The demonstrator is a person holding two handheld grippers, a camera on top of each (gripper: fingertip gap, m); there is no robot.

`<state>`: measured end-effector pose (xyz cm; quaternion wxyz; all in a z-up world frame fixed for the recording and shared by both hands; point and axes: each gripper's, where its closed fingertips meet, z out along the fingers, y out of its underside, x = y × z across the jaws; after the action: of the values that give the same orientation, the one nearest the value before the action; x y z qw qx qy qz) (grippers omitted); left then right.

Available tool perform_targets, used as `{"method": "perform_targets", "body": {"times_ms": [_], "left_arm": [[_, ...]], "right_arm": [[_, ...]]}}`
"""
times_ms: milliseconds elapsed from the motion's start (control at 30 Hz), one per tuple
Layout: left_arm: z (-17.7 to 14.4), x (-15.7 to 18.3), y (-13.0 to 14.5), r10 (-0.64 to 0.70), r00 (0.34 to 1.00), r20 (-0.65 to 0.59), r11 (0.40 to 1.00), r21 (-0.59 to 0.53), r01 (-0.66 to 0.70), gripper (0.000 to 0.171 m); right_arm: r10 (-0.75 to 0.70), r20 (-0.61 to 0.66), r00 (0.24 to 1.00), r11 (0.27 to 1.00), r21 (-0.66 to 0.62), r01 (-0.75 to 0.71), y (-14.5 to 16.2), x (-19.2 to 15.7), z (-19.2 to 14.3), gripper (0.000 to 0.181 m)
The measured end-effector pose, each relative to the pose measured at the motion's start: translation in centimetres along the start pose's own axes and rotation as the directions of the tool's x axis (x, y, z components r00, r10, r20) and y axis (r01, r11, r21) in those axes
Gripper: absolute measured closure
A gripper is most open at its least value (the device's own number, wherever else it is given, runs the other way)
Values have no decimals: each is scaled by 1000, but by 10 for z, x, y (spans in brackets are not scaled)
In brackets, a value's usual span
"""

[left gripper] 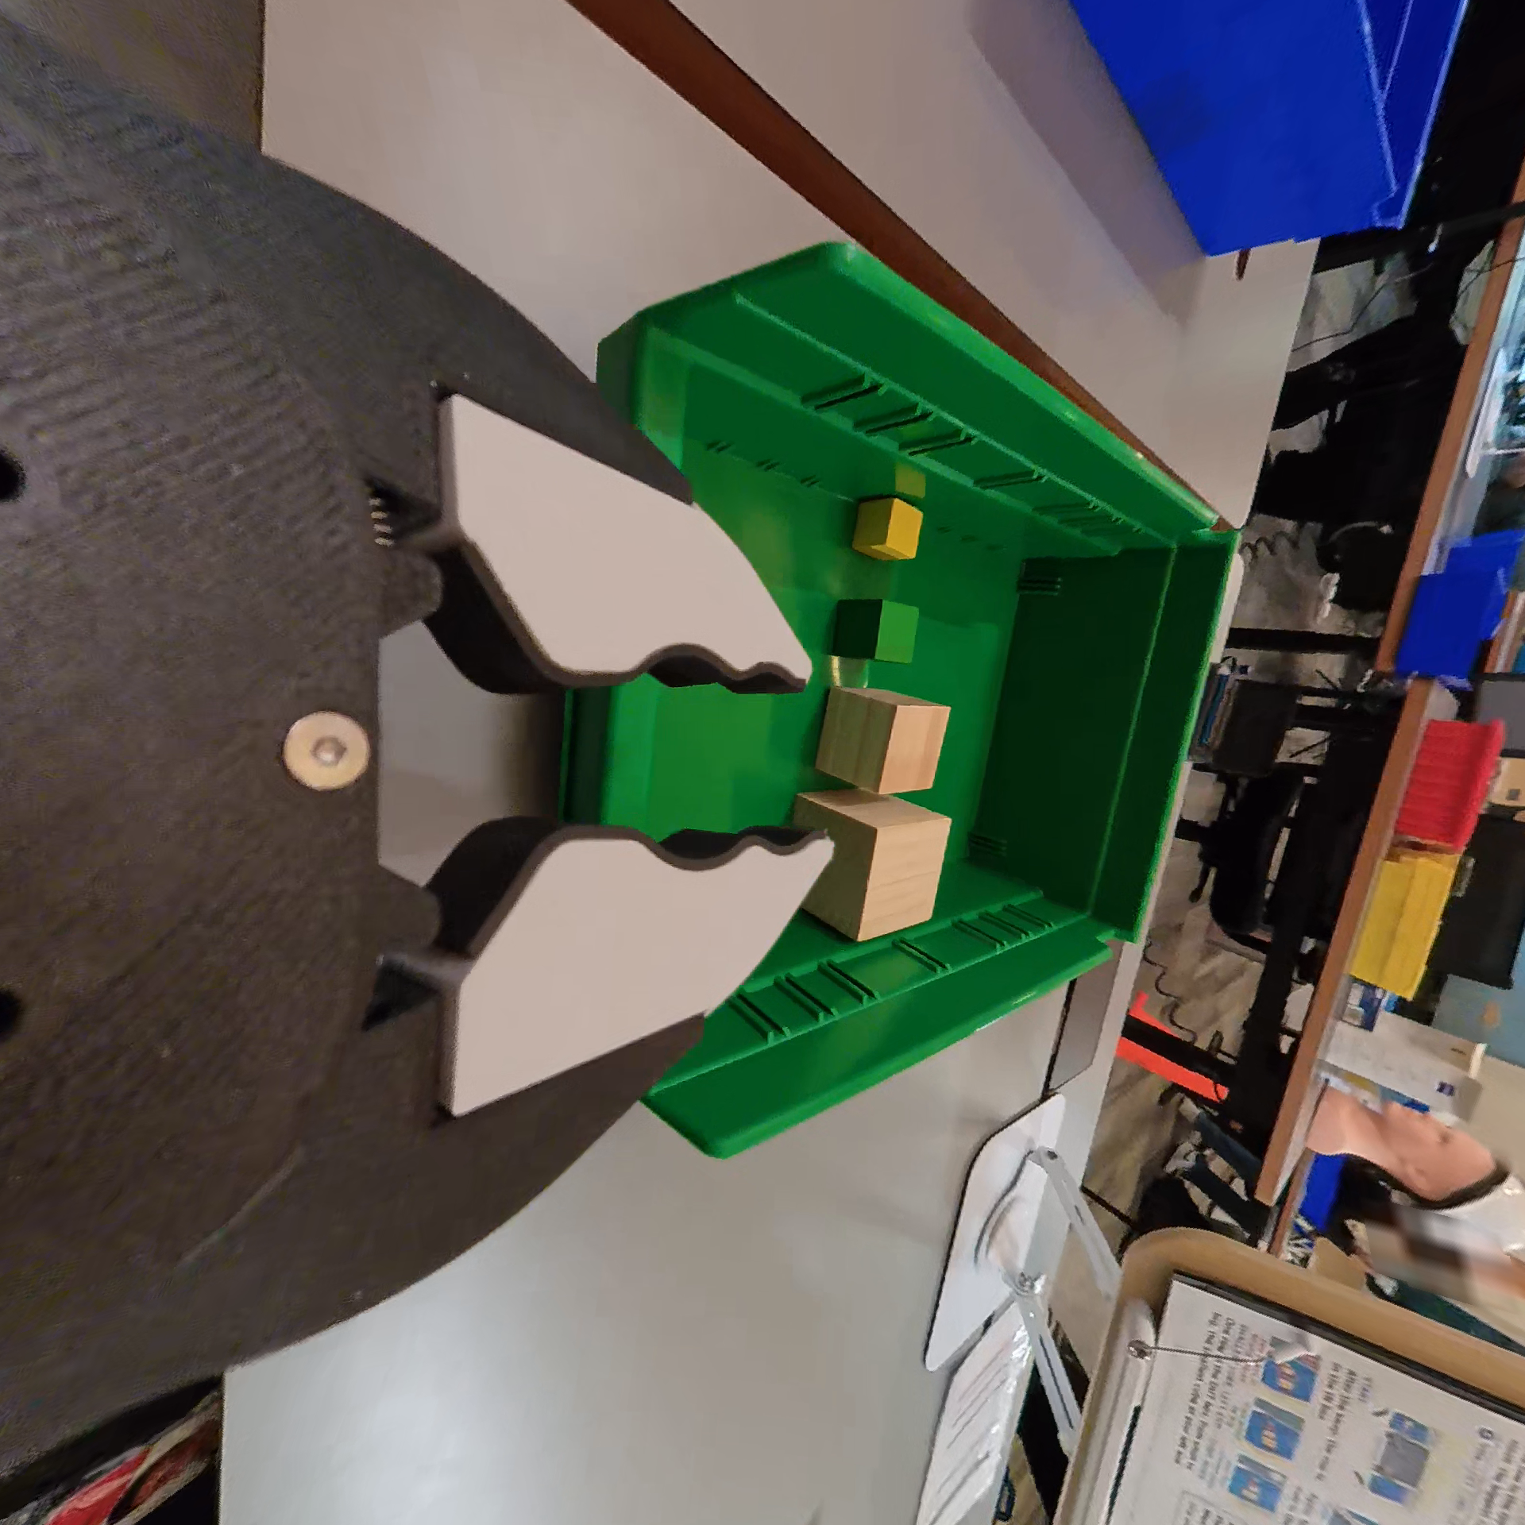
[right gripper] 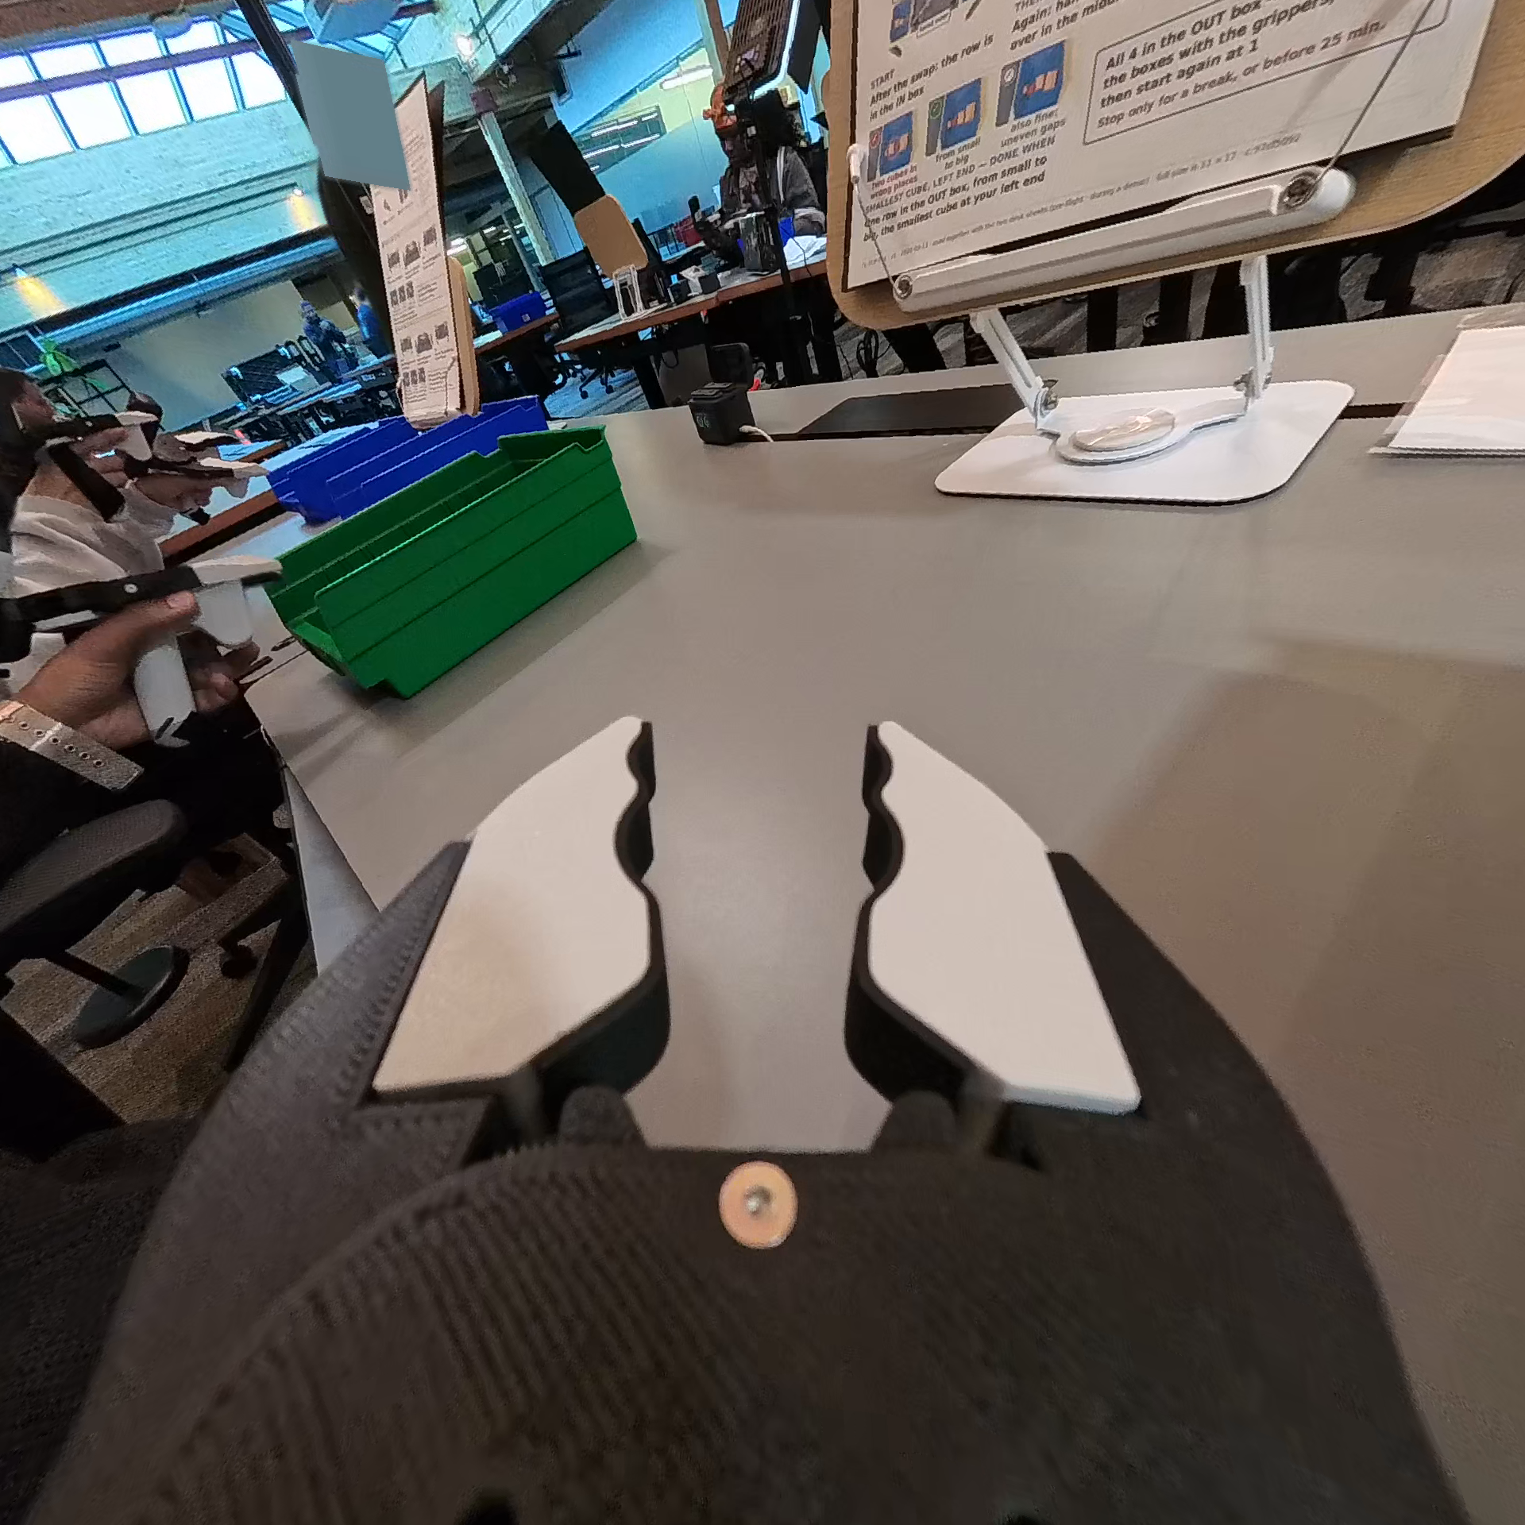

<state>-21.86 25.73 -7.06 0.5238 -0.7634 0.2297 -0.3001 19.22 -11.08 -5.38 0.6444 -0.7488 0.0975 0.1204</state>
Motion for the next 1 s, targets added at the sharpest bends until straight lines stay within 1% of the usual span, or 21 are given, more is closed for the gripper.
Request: {"method": "perform_targets", "body": {"times_ms": [167, 233, 267, 333, 400, 433, 467, 533, 567, 633, 667, 700, 733, 800, 833, 867, 933, 967, 1000], "left_arm": [[-3, 5, -7, 1, 1000, -9, 1000, 19, -1, 133], [-3, 11, -8, 42, 999, -10, 999, 15, -42, 127], [-4, 18, -10, 78, 996, -32, 997, 15, -78, 122], [-2, 38, -17, 177, 977, -117, 984, 30, -175, 110], [2, 61, -23, 311, 924, -222, 950, 30, -312, 101], [6, 67, -25, 387, 887, -253, 919, 24, -394, 100], [11, 72, -26, 467, 837, -285, 874, 6, -485, 99], [27, 76, -19, 588, 716, -376, 752, -72, -655, 96], [36, 76, -14, 623, 652, -431, 675, -124, -727, 95], [54, 71, -4, 665, 514, -542, 494, -198, -847, 91], [65, 69, -4, 681, 449, -579, 416, -199, -887, 92], [76, 67, -6, 686, 404, -605, 364, -196, -910, 93], [87, 66, -8, 673, 383, -633, 335, -201, -921, 93], [104, 68, -8, 619, 372, -692, 306, -224, -925, 93], [111, 67, -7, 605, 354, -713, 273, -232, -934, 93], [117, 63, -3, 601, 322, -732, 214, -240, -947, 93], [123, 46, 9, 588, 226, -777, 32, -257, -966, 95], [124, 39, 13, 568, 192, -800, -43, -262, -964, 97], [125, 35, 15, 545, 176, -820, -81, -260, -962, 99]], "right_arm": [[1, 1, 1000, 1000, -3, -1, 1, 0, 1, 132], [2, 0, 1000, 1000, -5, -2, 1, 0, 1, 132], [3, -1, 1000, 1000, -5, -3, 1, 0, 1, 132], [5, -4, 1000, 1000, -7, -5, 3, 1, 1, 132], [11, 3, 1000, 1000, -15, -11, 6, 0, 3, 132], [20, 13, 1000, 1000, -20, -20, 8, -1, 4, 132], [32, 24, 999, 999, -25, -31, 10, -2, 5, 132], [51, 39, 998, 998, -33, -50, 12, -4, 7, 132], [54, 38, 998, 998, -34, -53, 12, -4, 8, 132], [52, 26, 998, 998, -35, -51, 13, -2, 10, 132], [51, 22, 998, 998, -36, -51, 13, -1, 11, 132], [56, 22, 998, 998, -34, -56, 13, 0, 13, 132], [65, 25, 998, 997, -35, -64, 13, 0, 14, 132], [78, 28, 997, 996, -50, -76, 17, 1, 17, 132], [78, 25, 997, 995, -61, -76, 19, 1, 17, 132], [75, 21, 997, 995, -70, -74, 21, 2, 17, 132], [71, 9, 997, 994, -80, -70, 24, 3, 17, 132], [68, 6, 998, 994, -83, -68, 25, 3, 17, 133], [60, 6, 998, 995, -81, -60, 26, 3, 18, 134]]}}
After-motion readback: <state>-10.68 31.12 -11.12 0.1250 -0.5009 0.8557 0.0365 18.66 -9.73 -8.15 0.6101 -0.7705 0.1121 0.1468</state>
